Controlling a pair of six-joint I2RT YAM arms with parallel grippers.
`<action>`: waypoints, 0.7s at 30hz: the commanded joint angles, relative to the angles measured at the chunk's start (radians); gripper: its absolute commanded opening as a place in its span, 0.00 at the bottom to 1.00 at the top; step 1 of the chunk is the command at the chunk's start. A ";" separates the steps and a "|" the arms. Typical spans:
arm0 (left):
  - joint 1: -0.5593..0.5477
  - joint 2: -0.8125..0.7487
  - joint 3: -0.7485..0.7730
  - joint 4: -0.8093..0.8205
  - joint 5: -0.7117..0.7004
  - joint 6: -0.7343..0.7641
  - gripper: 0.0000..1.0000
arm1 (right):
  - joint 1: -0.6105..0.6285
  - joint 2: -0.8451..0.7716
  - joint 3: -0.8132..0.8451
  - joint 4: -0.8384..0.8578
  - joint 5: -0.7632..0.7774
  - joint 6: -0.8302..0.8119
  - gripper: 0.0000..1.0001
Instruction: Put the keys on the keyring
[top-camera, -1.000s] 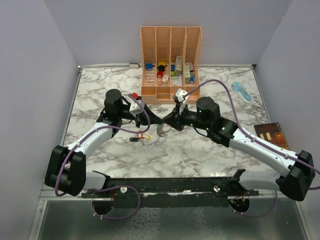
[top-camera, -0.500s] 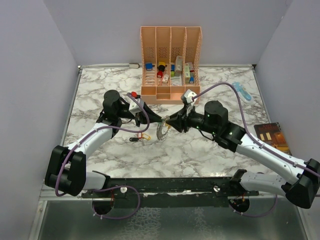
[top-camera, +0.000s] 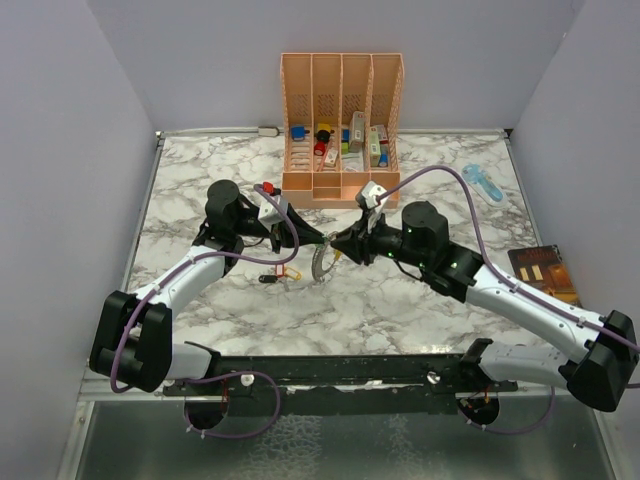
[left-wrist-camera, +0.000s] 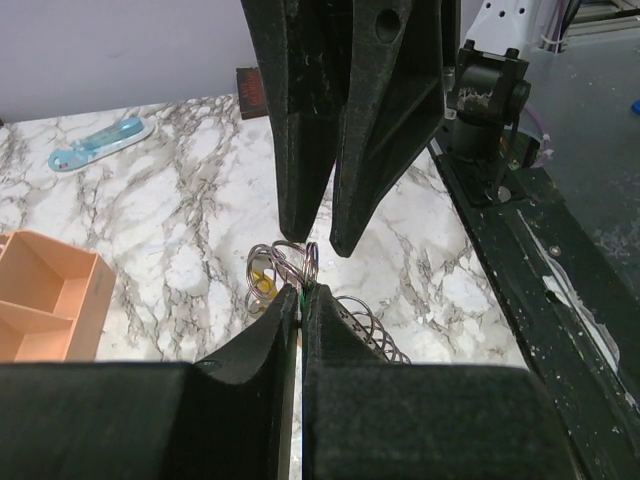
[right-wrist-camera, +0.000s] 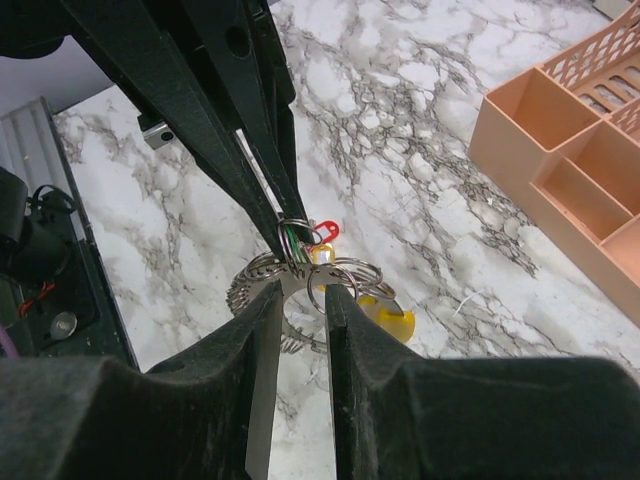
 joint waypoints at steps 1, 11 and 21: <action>-0.009 -0.017 -0.010 0.032 -0.007 0.002 0.00 | 0.002 0.009 0.041 0.057 -0.006 -0.027 0.25; -0.016 -0.012 -0.005 0.004 -0.021 0.024 0.00 | 0.003 0.045 0.062 0.078 -0.047 -0.020 0.19; -0.017 -0.011 0.000 -0.001 -0.030 0.030 0.00 | 0.003 0.065 0.068 0.053 -0.067 -0.019 0.11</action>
